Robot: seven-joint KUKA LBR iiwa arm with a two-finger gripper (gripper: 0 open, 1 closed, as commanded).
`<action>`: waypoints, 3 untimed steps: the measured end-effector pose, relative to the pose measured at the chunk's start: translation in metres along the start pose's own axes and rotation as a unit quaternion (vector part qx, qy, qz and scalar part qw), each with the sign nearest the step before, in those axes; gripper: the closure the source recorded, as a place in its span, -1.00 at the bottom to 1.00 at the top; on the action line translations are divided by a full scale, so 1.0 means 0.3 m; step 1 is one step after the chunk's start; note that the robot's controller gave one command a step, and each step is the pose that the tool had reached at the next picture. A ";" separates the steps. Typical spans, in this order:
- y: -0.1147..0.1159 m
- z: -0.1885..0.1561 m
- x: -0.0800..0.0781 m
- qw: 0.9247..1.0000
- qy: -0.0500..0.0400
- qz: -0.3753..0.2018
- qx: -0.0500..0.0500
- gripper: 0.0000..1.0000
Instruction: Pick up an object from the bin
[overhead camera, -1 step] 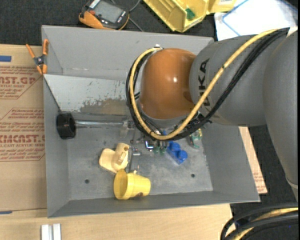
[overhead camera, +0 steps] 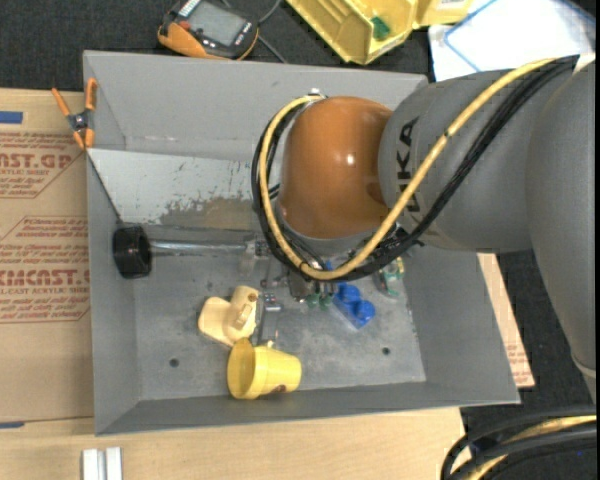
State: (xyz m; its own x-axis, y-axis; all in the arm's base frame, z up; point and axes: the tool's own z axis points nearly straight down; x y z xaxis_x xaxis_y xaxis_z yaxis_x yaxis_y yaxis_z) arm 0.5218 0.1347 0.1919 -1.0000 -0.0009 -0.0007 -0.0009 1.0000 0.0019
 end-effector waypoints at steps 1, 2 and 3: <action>0.032 0.184 -0.053 1.000 0.001 -0.026 0.000 -1.00; 0.007 0.173 0.026 0.989 -0.003 -0.148 0.000 -1.00; 0.008 0.349 -0.102 1.000 0.000 -0.024 0.000 -1.00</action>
Offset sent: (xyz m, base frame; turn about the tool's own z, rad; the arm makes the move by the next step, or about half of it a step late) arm -0.0075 0.0019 -0.0513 -0.2969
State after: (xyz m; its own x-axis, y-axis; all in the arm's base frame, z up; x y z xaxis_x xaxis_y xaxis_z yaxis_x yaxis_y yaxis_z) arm 0.5526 0.1372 0.0873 -0.9988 -0.0496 0.0000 -0.0496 0.9988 0.0027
